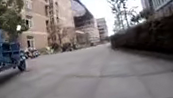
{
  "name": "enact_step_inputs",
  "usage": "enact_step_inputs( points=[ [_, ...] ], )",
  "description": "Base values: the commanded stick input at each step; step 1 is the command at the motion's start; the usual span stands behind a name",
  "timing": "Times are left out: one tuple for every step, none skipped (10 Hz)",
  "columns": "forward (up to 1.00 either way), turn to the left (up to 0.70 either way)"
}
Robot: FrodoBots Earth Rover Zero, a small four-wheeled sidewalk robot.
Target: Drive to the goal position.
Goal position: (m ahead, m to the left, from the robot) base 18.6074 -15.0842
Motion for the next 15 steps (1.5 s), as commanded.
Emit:
enact_step_inputs(
  points=[
    [0.45, -0.22],
    [0.45, -0.22],
    [0.45, -0.11],
    [0.45, 0.00],
    [0.45, 0.00],
    [0.45, -0.27],
    [0.45, -0.23],
    [0.45, 0.00],
    [0.45, 0.00],
    [0.45, -0.07],
    [0.45, -0.22],
    [0.45, -0.27],
    [0.45, -0.27],
    [0.45, -0.27],
    [0.45, -0.27]
  ],
)
